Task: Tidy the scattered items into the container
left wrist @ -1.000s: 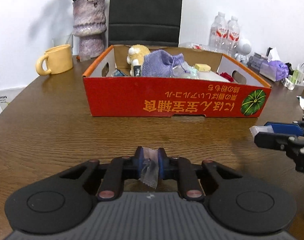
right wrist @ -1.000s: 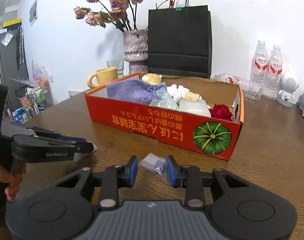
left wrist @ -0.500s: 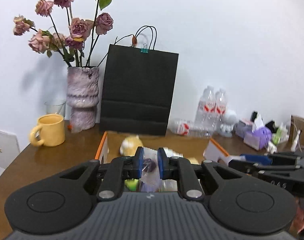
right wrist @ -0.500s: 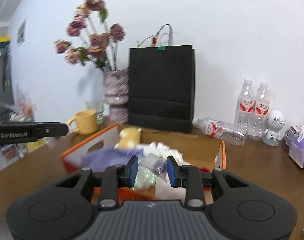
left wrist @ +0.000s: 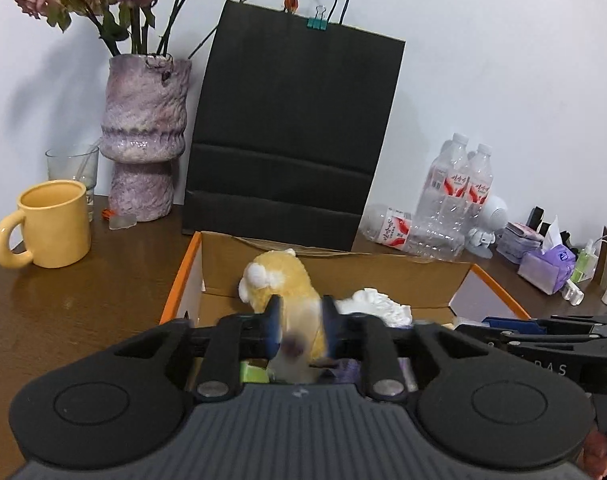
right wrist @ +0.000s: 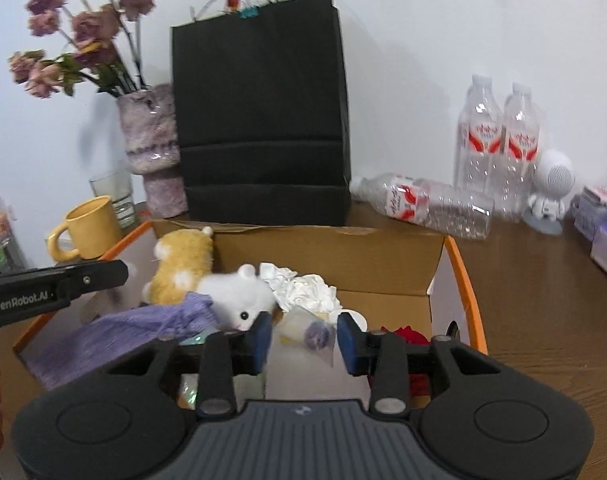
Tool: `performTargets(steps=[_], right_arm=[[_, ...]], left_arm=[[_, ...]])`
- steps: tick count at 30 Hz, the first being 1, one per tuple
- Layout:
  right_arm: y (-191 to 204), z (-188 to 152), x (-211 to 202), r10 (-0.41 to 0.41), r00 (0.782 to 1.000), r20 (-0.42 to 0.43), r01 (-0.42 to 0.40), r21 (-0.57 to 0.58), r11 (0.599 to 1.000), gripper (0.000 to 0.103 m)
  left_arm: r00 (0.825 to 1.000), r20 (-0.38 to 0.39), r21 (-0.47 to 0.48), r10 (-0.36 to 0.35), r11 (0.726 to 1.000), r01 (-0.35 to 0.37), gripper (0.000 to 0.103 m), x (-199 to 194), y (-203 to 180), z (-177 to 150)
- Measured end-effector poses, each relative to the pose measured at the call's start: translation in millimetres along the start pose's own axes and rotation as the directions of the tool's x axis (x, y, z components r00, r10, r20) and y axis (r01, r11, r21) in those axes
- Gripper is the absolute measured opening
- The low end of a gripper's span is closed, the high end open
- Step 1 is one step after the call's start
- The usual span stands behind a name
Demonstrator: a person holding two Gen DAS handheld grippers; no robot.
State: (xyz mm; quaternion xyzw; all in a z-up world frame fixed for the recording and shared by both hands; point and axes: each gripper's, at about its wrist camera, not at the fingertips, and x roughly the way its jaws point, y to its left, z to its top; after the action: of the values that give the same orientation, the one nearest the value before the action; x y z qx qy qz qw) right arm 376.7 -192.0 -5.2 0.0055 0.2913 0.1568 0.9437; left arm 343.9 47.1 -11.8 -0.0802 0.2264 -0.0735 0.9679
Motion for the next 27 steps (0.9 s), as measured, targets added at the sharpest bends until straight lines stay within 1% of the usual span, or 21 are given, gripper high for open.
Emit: performTargets(steps=[1,2,3,5,7,10,12,15,16,17,18,20,23,27], right_arm=[[0,1,2,0.000,1.000,-0.008,0.000,0.003,1.000,0.049],[1,1,2,0.003,1.000,-0.008,-0.003,0.001,1.000,0.054],[2,1,0,0.004,1.000,-0.005,-0.004,-0.003,1.000,0.058],[5,1,-5,-0.002,1.000,0.003,0.002,-0.008,1.000,0.077],[9,2,-15,-0.007,1.000,0.018,0.007,-0.010,1.000,0.083],[12,2,-36,-0.002,0.999,0.038,0.002,0.003,1.000,0.089],[14,1,-51,-0.004,0.999,0.044,0.003,0.015,1.000,0.090],[19,-4,-74,-0.022,0.999,0.041,0.021,0.034,0.999,0.092],[21,-6,-81,-0.027,0.999,0.040,0.025,0.039,0.999,0.093],[23,-8,-88,-0.031,0.999,0.037,0.030,0.044,0.999,0.098],[25,-11,-96,-0.036,0.999,0.033,0.034,0.049,0.998,0.100],[30,-16,-109,-0.041,0.999,0.033,0.039,0.054,0.998,0.100],[36,-23,-129,-0.048,0.999,0.024,0.046,0.058,0.997,0.101],[44,-32,-154,-0.063,0.998,0.023,0.062,0.051,0.997,0.102]], left_arm=[[1.000,0.005,0.002,0.006,1.000,-0.006,0.069,-1,-1,0],[1.000,0.008,0.009,0.014,1.000,-0.014,0.089,-3,-2,1],[1.000,0.015,0.018,0.019,1.000,-0.020,0.098,-5,-4,1],[0.999,0.033,0.026,0.027,0.999,-0.028,0.103,-13,-8,2],[0.998,0.051,0.030,0.022,0.999,-0.024,0.103,-22,-12,5],[0.997,0.067,0.026,0.025,0.999,-0.027,0.103,-40,-18,5],[0.997,0.070,0.026,0.027,0.999,-0.028,0.103,-54,-20,3],[0.992,0.081,0.034,0.093,0.995,-0.096,0.103,-78,-26,-1],[0.990,0.088,0.044,0.105,0.993,-0.110,0.103,-86,-28,-2],[0.990,0.090,0.052,0.108,0.992,-0.113,0.103,-95,-29,-4],[0.991,0.087,0.055,0.105,0.992,-0.110,0.103,-103,-30,-6],[0.992,0.080,0.053,0.101,0.993,-0.106,0.103,-119,-31,-8],[0.990,0.059,0.056,0.131,0.989,-0.134,0.103,-140,-36,-13],[0.988,0.040,0.061,0.149,0.987,-0.152,0.103,-163,-41,-20]])
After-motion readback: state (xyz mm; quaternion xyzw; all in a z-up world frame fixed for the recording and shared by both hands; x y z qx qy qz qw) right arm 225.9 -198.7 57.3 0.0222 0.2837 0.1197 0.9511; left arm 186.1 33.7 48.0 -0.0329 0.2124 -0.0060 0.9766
